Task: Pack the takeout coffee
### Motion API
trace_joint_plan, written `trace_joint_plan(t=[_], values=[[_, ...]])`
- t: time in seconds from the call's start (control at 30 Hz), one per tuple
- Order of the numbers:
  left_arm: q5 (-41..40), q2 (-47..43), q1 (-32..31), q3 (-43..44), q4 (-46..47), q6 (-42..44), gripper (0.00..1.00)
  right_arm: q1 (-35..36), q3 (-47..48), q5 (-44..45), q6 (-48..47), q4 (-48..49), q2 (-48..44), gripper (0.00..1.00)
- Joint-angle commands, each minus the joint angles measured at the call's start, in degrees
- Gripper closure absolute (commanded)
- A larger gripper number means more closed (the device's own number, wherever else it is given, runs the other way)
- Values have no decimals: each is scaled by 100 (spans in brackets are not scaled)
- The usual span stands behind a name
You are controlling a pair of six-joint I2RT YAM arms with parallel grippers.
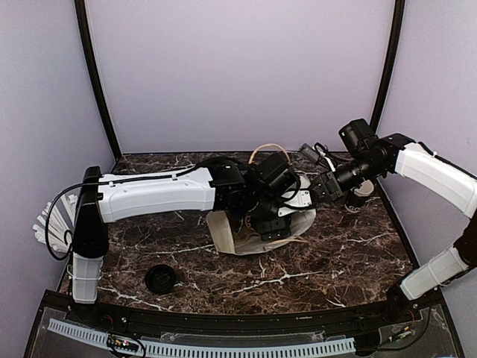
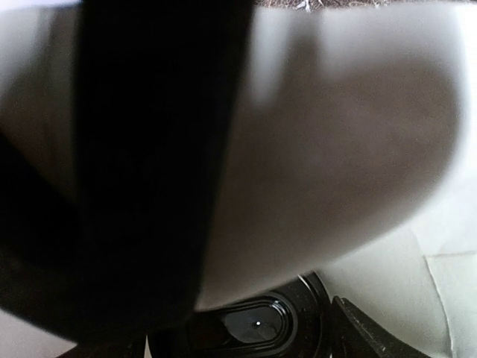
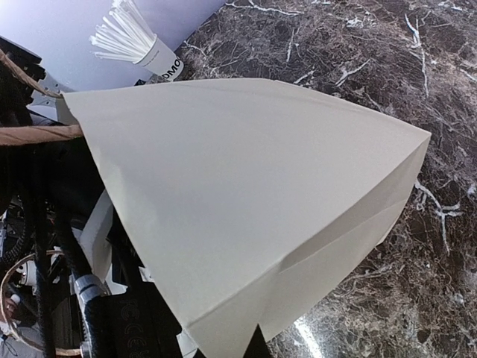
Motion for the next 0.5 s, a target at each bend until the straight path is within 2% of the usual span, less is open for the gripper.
trace_joint_plan(t=[0.0, 0.17, 0.23, 0.4, 0.47], values=[[-597, 173, 165, 152, -345, -207, 8, 42, 159, -650, 57, 132, -43, 100], [-667, 388, 204, 348, -706, -281, 8, 27, 156, -678, 96, 159, -32, 100], [-743, 465, 209, 481, -857, -306, 12, 16, 168, -687, 109, 162, -29, 100], [-655, 437, 214, 887, -1069, -369, 28, -48, 140, -610, 171, 223, -23, 100], [-645, 342, 218, 1094, -1077, -370, 30, -91, 117, -600, 220, 251, -6, 100]])
